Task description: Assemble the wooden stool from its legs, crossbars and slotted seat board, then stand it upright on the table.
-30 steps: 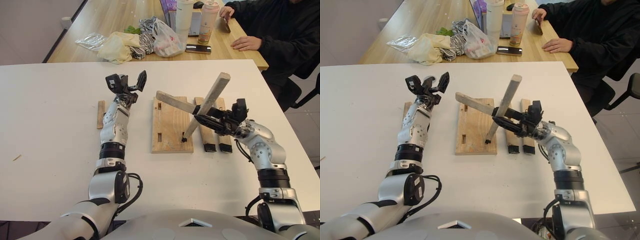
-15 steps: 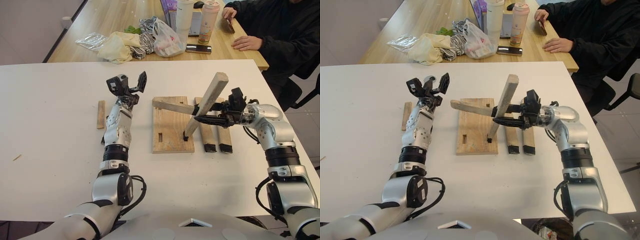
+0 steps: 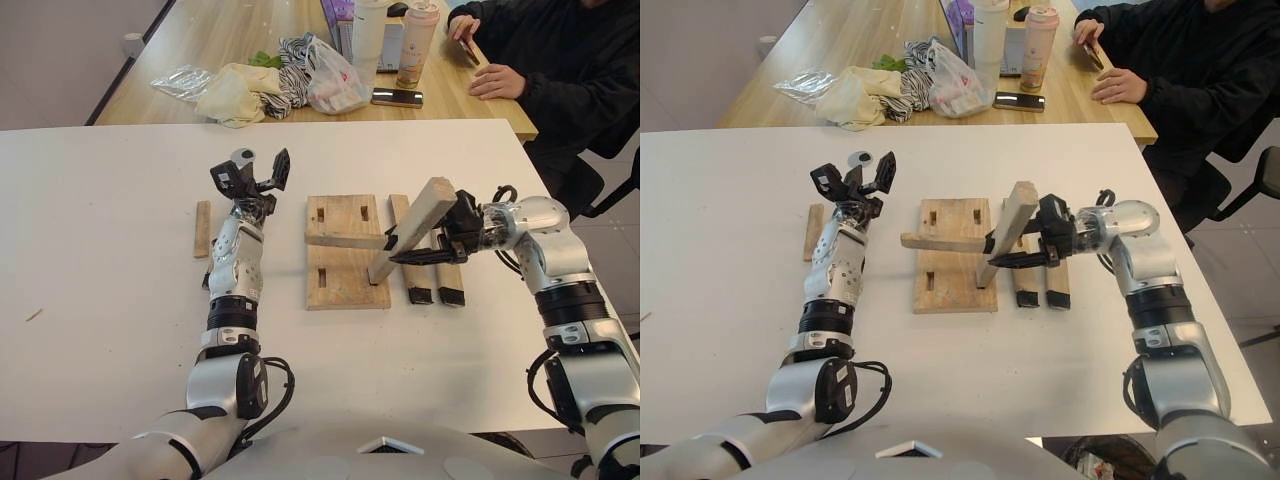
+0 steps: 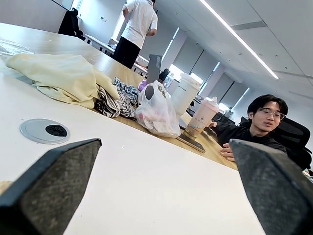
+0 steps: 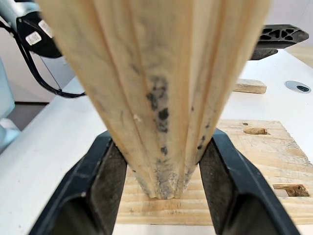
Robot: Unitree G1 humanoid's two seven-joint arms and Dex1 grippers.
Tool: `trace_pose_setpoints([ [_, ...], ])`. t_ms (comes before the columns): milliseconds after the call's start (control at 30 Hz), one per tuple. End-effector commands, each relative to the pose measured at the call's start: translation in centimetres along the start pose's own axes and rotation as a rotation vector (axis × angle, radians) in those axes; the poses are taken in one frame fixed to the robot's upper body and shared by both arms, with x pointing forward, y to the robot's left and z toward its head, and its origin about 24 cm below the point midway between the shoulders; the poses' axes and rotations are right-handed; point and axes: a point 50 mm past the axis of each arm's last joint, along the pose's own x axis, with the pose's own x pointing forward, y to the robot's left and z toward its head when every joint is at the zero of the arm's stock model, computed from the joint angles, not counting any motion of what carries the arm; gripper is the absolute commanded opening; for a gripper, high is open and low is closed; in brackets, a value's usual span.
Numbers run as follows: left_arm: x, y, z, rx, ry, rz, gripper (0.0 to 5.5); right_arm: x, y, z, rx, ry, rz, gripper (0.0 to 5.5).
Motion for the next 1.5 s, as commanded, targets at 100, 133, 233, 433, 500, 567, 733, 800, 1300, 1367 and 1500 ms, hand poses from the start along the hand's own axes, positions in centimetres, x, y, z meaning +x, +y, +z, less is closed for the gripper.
trace_pose_setpoints([
  [100, 0.0, 0.1, 0.1, 0.004, 0.003, -0.002, 4.83, 0.0, 1.5, -3.1, 0.061, 0.143, 0.025, 2.03],
  [133, 0.0, 0.0, 0.1, 0.005, 0.004, -0.004, 4.83, -0.1, 1.5, -3.1, 0.06, 0.143, 0.023, 2.03],
  [233, 0.0, 0.0, 0.1, 0.006, 0.005, -0.005, 4.83, -0.3, 1.2, -2.8, 0.046, 0.141, 0.003, 2.03],
  [433, 0.1, 0.0, 0.1, 0.01, 0.005, -0.007, 4.83, -0.7, 0.2, -1.8, 0.011, 0.121, -0.056, 2.39],
  [500, 0.2, 0.0, 0.1, 0.011, 0.005, -0.008, 4.83, -0.8, 0.1, -1.5, 0.004, 0.122, -0.06, 2.72],
  [567, 0.2, 0.0, 0.1, 0.012, 0.004, -0.009, 4.83, -1.0, 0.0, -1.2, -0.012, 0.122, -0.073, 3.06],
  [733, 0.3, 0.1, 0.1, 0.013, 0.004, -0.01, 4.83, -2.6, -0.3, -0.9, -0.038, 0.167, -0.123, 3.89],
  [800, 0.3, 0.1, 0.1, 0.013, 0.005, -0.009, 4.83, -3.8, -0.3, -0.8, -0.043, 0.192, -0.153, 4.26],
  [1300, -0.4, 0.6, -0.1, 0.019, 0.014, 0.009, 4.83, -5.1, -1.2, -3.5, 0.403, 0.224, -1.084, 4.93],
  [1367, -0.4, 0.6, -0.1, 0.021, 0.02, 0.007, 4.83, -4.1, 0.2, -4.0, 0.525, 0.176, -1.135, 4.93],
  [1500, -0.3, 0.8, -0.1, 0.026, 0.027, 0.009, 4.83, -3.0, 1.8, -4.3, 0.614, 0.202, -1.203, 4.93],
])
